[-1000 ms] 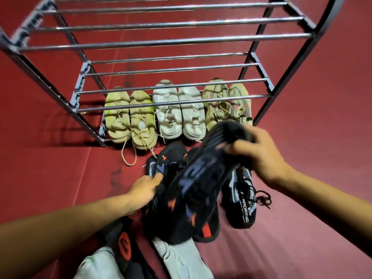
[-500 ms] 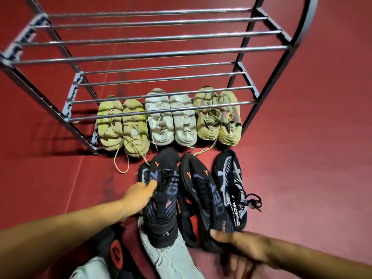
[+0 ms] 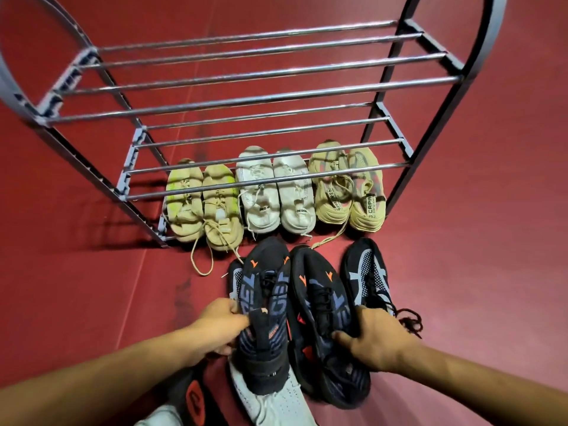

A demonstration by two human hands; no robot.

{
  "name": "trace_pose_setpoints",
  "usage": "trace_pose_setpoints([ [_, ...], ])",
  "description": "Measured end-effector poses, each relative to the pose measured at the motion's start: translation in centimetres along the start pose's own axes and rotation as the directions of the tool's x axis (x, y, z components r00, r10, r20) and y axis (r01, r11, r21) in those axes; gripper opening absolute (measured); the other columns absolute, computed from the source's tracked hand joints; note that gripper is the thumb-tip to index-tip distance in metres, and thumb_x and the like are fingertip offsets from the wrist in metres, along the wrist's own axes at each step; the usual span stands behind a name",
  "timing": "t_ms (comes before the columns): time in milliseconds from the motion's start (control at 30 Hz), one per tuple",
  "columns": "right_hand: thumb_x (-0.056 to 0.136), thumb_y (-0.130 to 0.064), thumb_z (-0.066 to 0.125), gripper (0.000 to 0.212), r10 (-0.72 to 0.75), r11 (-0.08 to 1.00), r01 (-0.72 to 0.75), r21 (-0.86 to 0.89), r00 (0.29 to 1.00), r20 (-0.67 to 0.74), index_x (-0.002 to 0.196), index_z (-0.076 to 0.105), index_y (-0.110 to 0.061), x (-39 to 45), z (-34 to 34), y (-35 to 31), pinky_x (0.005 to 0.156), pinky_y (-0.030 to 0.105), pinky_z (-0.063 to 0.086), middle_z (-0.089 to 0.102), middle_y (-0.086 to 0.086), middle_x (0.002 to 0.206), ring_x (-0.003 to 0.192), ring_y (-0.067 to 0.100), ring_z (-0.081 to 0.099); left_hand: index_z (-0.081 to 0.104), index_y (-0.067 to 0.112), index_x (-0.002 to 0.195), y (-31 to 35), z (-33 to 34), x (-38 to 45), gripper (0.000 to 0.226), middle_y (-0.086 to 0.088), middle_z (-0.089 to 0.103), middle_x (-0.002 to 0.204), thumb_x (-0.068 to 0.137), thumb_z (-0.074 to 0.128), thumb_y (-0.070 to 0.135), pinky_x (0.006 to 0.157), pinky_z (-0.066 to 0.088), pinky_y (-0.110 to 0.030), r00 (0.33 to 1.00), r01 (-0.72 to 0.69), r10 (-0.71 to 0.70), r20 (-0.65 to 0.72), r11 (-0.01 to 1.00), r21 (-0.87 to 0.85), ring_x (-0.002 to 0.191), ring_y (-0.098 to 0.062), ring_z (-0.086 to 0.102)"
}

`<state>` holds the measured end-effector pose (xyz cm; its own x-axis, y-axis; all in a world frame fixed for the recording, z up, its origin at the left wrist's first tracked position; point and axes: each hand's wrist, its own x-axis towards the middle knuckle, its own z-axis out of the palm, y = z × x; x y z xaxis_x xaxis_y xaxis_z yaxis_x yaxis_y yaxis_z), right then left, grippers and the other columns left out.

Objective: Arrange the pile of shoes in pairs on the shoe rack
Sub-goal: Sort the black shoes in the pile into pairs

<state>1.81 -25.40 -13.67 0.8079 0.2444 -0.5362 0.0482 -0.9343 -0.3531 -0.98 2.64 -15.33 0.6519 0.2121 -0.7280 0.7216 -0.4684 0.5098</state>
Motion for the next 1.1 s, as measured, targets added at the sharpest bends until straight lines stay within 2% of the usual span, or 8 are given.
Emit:
trace_pose_setpoints([
  [133, 0.090, -0.037, 0.053, 0.036, -0.117, 0.993, 0.118, 0.032, 0.993, -0.023, 0.064, 0.038, -0.016, -0.1, -0.9, -0.6, 0.060, 0.026, 0.032, 0.058, 0.006, 0.070, 0.063, 0.019, 0.051, 0.073, 0.014, 0.085, -0.6, 1.1, -0.9, 0.046, 0.002, 0.065, 0.057, 0.078, 0.069, 0.059, 0.061, 0.060, -0.036, 0.984, -0.061, 0.069, -0.167, 0.997, 0.051, 0.062, -0.025, 0.068],
  [200, 0.091, -0.031, 0.053, 0.038, -0.153, 0.982, 0.161, 0.102, 0.985, -0.079, 0.062, 0.035, -0.014, -0.9, -1.4, -1.0, 0.054, 0.028, 0.031, 0.044, 0.001, 0.058, 0.054, 0.014, 0.040, 0.072, 0.012, 0.077, -0.3, 1.0, -2.2, 0.051, 0.006, 0.055, 0.047, 0.084, 0.064, 0.062, 0.060, 0.050, -0.028, 0.955, -0.115, 0.144, -0.257, 0.985, 0.126, 0.059, -0.024, 0.061],
  [333, 0.087, -0.025, 0.054, 0.033, -0.109, 0.937, 0.170, 0.305, 0.972, -0.206, 0.062, 0.035, -0.014, -3.4, -3.2, -1.5, 0.048, 0.025, 0.028, 0.037, -0.008, 0.050, 0.050, 0.010, 0.030, 0.053, 0.007, 0.057, 0.3, -0.5, -5.8, 0.058, 0.005, 0.041, 0.037, 0.088, 0.061, 0.055, 0.047, 0.033, -0.024, 0.880, -0.176, 0.235, -0.413, 0.969, 0.176, 0.043, -0.010, 0.038],
  [500, 0.081, -0.031, 0.057, 0.026, -0.239, 0.915, 0.336, 0.223, 0.897, -0.371, 0.064, 0.051, -0.013, -4.8, -8.6, -3.7, 0.049, 0.024, 0.035, 0.046, -0.005, 0.052, 0.050, 0.010, 0.039, 0.060, 0.000, 0.067, 1.2, -5.4, -9.1, 0.066, 0.003, 0.036, 0.046, 0.074, 0.054, 0.065, 0.048, 0.026, -0.030, 0.738, -0.471, 0.463, -0.490, 0.874, 0.117, 0.049, -0.009, 0.029],
  [667, 0.079, -0.043, 0.047, 0.040, -0.290, 0.899, 0.408, 0.160, 0.827, -0.481, 0.066, 0.049, -0.005, -1.8, -13.2, -8.1, 0.045, 0.028, 0.030, 0.040, -0.005, 0.049, 0.044, 0.008, 0.034, 0.047, 0.003, 0.052, 3.9, -9.0, -9.9, 0.060, 0.002, 0.033, 0.046, 0.086, 0.060, 0.051, 0.050, 0.027, -0.033, 0.649, -0.566, 0.495, -0.578, 0.822, 0.069, 0.051, -0.009, 0.029],
  [767, 0.076, -0.045, 0.043, 0.044, -0.302, 0.903, 0.414, 0.113, 0.800, -0.519, 0.066, 0.046, -0.003, 1.7, -15.0, -10.6, 0.048, 0.035, 0.034, 0.041, 0.000, 0.049, 0.045, 0.012, 0.036, 0.059, -0.003, 0.055, 6.0, -11.6, -8.1, 0.069, -0.019, 0.051, 0.049, 0.077, 0.046, 0.062, 0.054, 0.037, -0.039, 0.595, -0.558, 0.476, -0.648, 0.825, 0.094, 0.051, -0.017, 0.039],
  [900, 0.079, -0.049, 0.043, 0.051, -0.286, 0.915, 0.393, 0.092, 0.792, -0.539, 0.061, 0.048, -0.001, 7.4, -16.7, -14.1, 0.051, 0.034, 0.038, 0.047, 0.008, 0.049, 0.057, 0.031, 0.053, 0.067, 0.008, 0.055, 9.0, -15.0, -4.5, 0.056, -0.007, 0.064, 0.054, 0.097, 0.054, 0.043, 0.056, 0.035, -0.032, 0.605, -0.468, 0.365, -0.707, 0.882, 0.055, 0.055, -0.018, 0.053],
  [1100, 0.094, -0.032, 0.055, 0.029, -0.250, 0.909, 0.383, 0.163, 0.816, -0.521, 0.079, 0.062, -0.008, 14.1, -17.4, -18.7, 0.076, 0.038, 0.054, 0.071, 0.017, 0.079, 0.081, 0.036, 0.068, 0.049, 0.006, 0.053, 11.1, -18.2, 0.9, 0.061, -0.006, 0.045, 0.051, 0.101, 0.046, 0.045, 0.059, 0.029, -0.035, 0.643, -0.267, 0.234, -0.729, 0.961, 0.072, 0.065, -0.030, 0.048],
])
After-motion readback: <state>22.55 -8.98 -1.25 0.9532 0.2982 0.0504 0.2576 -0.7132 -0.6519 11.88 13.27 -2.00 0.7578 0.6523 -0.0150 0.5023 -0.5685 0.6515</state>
